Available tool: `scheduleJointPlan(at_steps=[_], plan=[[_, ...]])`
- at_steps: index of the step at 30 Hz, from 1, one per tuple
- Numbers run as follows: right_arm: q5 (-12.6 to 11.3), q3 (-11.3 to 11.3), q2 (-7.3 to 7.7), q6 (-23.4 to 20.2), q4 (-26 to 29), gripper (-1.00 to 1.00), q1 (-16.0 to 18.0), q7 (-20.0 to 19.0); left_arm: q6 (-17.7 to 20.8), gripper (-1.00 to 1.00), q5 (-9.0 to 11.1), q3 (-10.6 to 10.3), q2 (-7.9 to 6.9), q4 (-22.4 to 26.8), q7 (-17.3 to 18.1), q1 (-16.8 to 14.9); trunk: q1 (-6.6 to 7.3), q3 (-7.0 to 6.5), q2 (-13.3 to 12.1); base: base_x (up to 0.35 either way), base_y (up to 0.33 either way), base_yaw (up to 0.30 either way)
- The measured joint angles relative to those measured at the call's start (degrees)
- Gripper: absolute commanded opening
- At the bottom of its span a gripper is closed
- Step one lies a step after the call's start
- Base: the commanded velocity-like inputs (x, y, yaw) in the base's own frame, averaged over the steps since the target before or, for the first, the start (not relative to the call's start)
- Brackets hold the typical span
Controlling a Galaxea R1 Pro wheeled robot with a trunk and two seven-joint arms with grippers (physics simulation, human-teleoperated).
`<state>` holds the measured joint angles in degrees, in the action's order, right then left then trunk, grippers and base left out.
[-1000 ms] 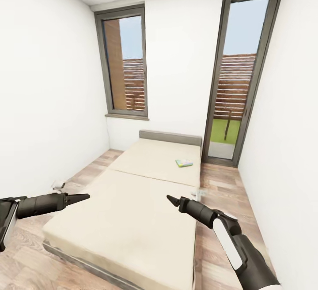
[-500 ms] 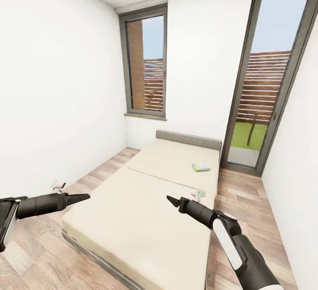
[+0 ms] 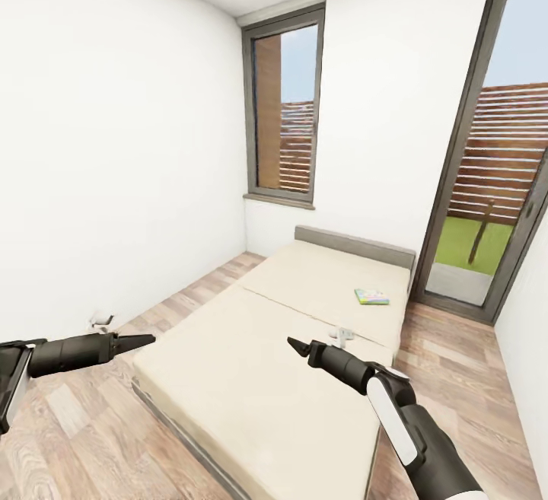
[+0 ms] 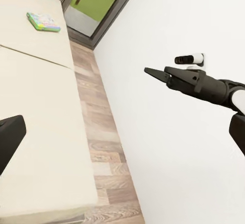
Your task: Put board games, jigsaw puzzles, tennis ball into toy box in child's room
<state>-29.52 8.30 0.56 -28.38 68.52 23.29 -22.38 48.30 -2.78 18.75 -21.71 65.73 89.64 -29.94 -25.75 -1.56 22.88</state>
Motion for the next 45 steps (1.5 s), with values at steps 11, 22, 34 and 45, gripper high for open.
scheduleJointPlan(at_steps=[11,22,34,45], plan=[[0.0,-0.01,0.0,0.01,0.01,1.0,0.0,0.0,-0.04,1.0,0.18,0.01,-0.01,0.0,0.01,0.01,0.0,0.0,0.0,0.076,-0.104,0.287],[0.0,-0.01,0.0,0.01,0.03,1.0,0.0,0.0,-0.31,1.0,0.25,-0.06,0.05,0.01,0.01,0.01,-0.03,0.0,-0.01,-0.062,-0.037,0.287],[0.0,-0.02,0.0,0.06,0.08,1.0,0.0,0.0,-0.33,1.0,0.25,0.01,0.01,0.01,0.01,0.01,-0.03,0.0,-0.01,-0.058,-0.001,0.285],[-0.04,-0.2,0.01,0.84,0.01,1.0,-0.01,0.65,-0.22,1.0,0.25,0.0,0.06,0.0,0.0,0.0,-0.01,0.02,0.0,-0.091,0.0,0.05]])
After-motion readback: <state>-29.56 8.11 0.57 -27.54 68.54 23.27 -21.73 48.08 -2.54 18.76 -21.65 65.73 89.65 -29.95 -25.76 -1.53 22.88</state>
